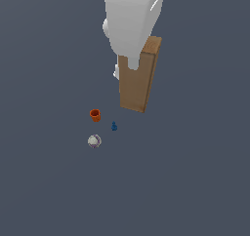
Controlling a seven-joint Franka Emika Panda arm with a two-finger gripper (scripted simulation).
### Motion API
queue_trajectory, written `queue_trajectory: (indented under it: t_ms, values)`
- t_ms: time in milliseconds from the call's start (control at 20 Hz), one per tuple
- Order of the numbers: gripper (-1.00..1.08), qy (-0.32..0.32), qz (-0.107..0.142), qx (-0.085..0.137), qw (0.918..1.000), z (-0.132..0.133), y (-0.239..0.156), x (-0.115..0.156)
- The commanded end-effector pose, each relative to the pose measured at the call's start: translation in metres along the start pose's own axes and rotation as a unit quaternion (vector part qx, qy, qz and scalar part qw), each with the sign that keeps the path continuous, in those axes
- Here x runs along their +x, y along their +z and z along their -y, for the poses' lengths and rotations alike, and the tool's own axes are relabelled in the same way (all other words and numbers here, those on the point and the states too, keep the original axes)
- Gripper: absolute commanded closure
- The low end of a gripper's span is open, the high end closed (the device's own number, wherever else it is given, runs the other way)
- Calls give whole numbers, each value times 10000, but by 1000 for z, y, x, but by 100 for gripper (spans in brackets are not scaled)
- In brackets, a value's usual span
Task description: Pick up a designated object from a clutter of objects.
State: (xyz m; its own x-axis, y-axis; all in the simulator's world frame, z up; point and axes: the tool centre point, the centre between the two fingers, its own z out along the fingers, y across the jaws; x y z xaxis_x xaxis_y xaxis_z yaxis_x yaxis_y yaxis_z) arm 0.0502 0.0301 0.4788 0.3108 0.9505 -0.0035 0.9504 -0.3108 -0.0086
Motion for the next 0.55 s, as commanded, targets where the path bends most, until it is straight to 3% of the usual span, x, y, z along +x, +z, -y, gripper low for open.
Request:
queue_trajectory:
  t_ms: [0, 500]
  values:
    - [108, 0, -18, -45, 10000, -4, -11, 1]
    - [108, 0, -18, -45, 10000, -9, -19, 3]
